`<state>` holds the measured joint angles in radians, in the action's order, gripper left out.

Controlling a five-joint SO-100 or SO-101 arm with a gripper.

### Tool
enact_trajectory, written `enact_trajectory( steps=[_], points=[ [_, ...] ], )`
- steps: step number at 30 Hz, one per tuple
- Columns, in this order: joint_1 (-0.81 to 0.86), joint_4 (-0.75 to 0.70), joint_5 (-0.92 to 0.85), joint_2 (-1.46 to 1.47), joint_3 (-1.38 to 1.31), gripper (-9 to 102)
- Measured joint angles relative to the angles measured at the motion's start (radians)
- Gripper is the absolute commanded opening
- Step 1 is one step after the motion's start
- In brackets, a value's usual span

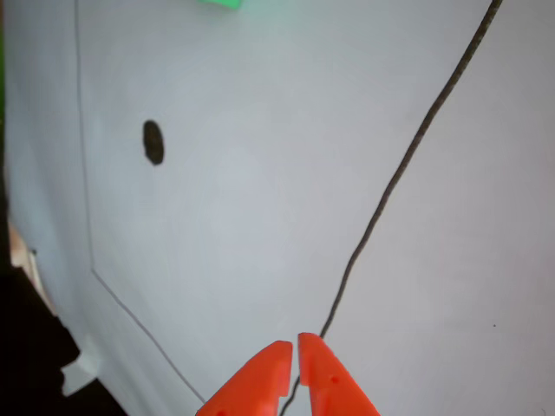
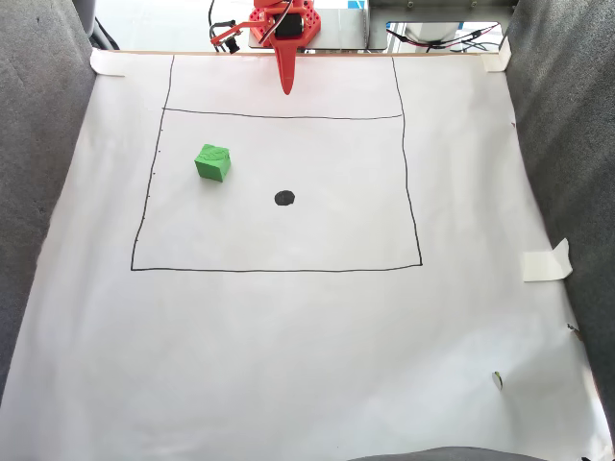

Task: Grasp the colored block, Place it on the black dot, and then return the arm to the default position.

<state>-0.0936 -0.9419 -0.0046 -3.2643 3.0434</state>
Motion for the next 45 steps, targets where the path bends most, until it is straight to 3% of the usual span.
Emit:
enact_trajectory(
  steps=[12,18,26,33,45],
  points=[
    [0.048,0.005,0.064,0.080,-0.049,0],
    [0.126,-0.107,0.225,0.353,-0.380,0],
    [0.241,0.015,0.253,0.798,-0.618,0],
    [0.330,0.034,0.265,1.169,-0.893,0],
    [0.367,-0.400,0.267,1.700,-1.532,0]
  ],
)
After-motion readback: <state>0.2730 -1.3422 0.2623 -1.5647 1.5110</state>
